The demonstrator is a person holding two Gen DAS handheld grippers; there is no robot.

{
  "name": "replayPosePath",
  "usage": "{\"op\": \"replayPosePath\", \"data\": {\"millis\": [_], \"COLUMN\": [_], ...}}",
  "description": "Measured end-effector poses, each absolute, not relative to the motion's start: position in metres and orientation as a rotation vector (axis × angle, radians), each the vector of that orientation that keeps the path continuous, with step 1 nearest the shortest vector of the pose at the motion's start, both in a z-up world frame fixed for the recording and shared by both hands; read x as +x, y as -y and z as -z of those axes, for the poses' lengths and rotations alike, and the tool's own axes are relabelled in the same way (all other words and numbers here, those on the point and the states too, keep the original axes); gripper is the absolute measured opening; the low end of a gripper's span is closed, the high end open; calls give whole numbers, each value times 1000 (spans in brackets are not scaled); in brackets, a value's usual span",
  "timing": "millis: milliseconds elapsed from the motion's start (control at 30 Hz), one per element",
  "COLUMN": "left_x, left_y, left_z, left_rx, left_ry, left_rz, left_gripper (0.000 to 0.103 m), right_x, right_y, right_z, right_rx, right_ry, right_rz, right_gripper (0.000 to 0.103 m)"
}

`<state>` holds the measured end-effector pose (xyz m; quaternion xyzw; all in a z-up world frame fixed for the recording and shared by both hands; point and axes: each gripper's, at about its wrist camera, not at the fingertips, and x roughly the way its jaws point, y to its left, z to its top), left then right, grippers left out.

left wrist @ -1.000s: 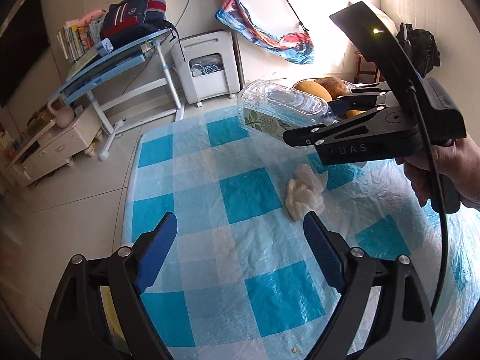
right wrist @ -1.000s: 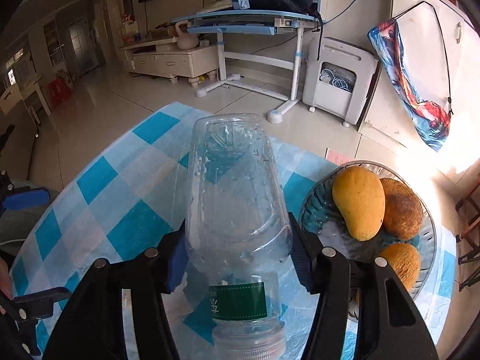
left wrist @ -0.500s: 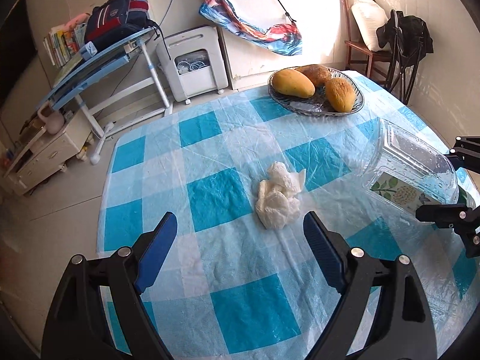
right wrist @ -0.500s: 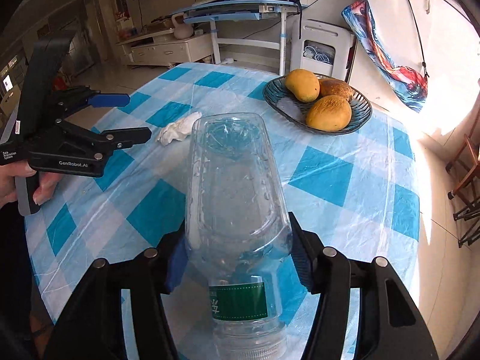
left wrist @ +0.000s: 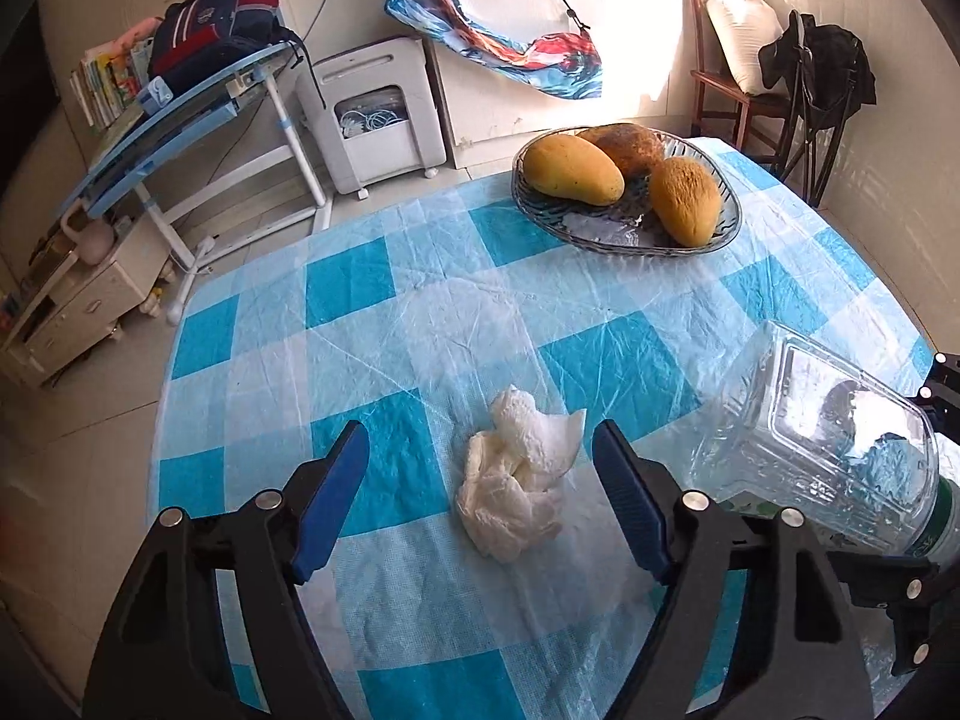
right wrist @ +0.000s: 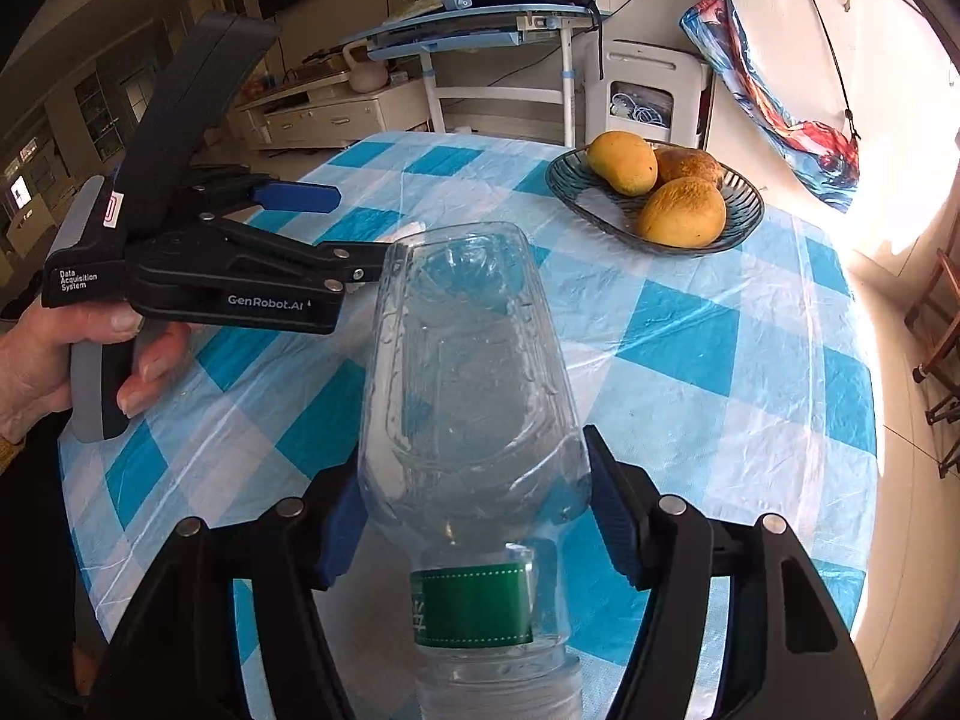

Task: Collect trash
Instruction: 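Grasp the clear water bottle with the right gripper while the left gripper grasps the tissue, then carry the tissue with the left gripper and the bottle with the right gripper to the basin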

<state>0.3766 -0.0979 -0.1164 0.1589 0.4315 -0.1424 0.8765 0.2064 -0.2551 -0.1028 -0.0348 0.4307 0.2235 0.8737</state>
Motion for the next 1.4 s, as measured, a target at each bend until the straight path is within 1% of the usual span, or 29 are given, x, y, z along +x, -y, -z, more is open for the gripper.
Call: {"op": "replayPosePath", "data": {"millis": [33,67,133,167,300,433,633,767,967,1100,1400], "left_x": [380,384,381,378,356,328,284,268,267,266,300], "left_y": [103,107,112,112,94,52,-16,-64,-131,-154,-189], "left_z": [120,124,124,122,106,81,41,26,27,22,19], "left_rx": [337,339,354,352,338,308,259,187,-18,-56,-95], "left_ry": [-927,-962,-955,-958,-932,-896,-826,-786,-767,-729,-733], "left_rz": [299,307,303,312,309,283,222,168,64,11,-36], "left_gripper": [35,22,21,19,18,18,18,18,18,19,19], "right_x": [207,207,206,205,197,181,153,140,134,135,152], "right_y": [256,256,255,253,246,238,224,203,170,143,95], "right_z": [103,103,103,103,101,96,87,79,67,58,36], "right_rx": [-66,-67,-77,-87,-94,-57,107,160,225,217,143], "right_ry": [-903,-902,-899,-895,-879,-853,-801,-778,-749,-733,-702], "right_rz": [-469,-464,-466,-468,-477,-502,-536,-554,-582,-616,-689], "right_gripper": [58,58,58,58,58,58,58,58,58,58,58]}}
